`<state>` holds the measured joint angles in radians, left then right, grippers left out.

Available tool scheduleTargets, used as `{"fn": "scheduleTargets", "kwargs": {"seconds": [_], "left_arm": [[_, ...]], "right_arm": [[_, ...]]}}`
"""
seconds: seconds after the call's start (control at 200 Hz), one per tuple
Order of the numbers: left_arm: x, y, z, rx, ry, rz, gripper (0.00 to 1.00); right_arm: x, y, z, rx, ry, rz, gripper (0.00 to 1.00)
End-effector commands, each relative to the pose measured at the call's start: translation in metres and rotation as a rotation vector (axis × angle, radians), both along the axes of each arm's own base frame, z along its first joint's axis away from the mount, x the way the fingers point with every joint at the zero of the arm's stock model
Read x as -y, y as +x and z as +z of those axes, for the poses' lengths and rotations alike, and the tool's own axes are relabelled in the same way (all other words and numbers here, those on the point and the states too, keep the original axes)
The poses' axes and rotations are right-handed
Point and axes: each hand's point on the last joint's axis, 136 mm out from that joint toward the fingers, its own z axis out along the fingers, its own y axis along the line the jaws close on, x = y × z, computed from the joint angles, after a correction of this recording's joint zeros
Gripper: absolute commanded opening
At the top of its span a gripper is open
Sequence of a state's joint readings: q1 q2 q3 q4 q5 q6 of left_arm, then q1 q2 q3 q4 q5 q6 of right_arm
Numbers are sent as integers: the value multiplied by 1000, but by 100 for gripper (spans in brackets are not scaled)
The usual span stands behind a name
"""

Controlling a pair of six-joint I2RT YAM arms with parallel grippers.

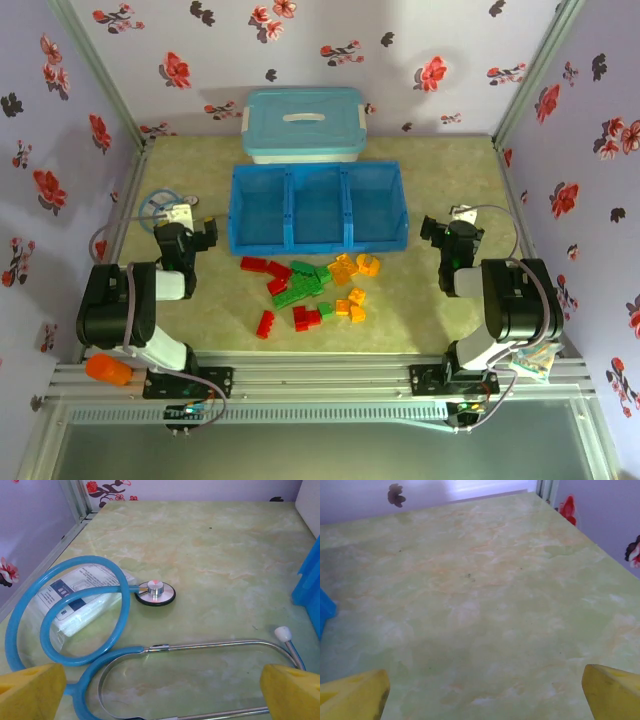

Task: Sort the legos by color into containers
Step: Pick up the lego from the middle-left of the table.

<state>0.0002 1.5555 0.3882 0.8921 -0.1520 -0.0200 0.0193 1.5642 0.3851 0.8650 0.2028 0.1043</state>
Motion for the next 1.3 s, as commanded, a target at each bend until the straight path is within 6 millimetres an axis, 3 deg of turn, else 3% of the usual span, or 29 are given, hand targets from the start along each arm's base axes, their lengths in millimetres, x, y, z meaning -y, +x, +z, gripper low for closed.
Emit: {"fn": "scheduleTargets", "kwargs": {"seconds": [0.0, 1.02, 1.155, 1.295], "left_arm": [[2, 1, 5, 11, -5, -11, 100], [1, 1, 6, 16, 2, 1, 100], [3, -8, 47, 20, 130, 123, 100], [12, -17, 87, -82, 50, 155, 100]], "right_arm": [[-7, 5, 6, 20, 6, 47, 99], [-7, 5, 6, 17, 6, 48, 99], [-2, 0, 19, 51, 6, 16, 99], [-21, -14, 78, 44, 55, 100, 99]]}}
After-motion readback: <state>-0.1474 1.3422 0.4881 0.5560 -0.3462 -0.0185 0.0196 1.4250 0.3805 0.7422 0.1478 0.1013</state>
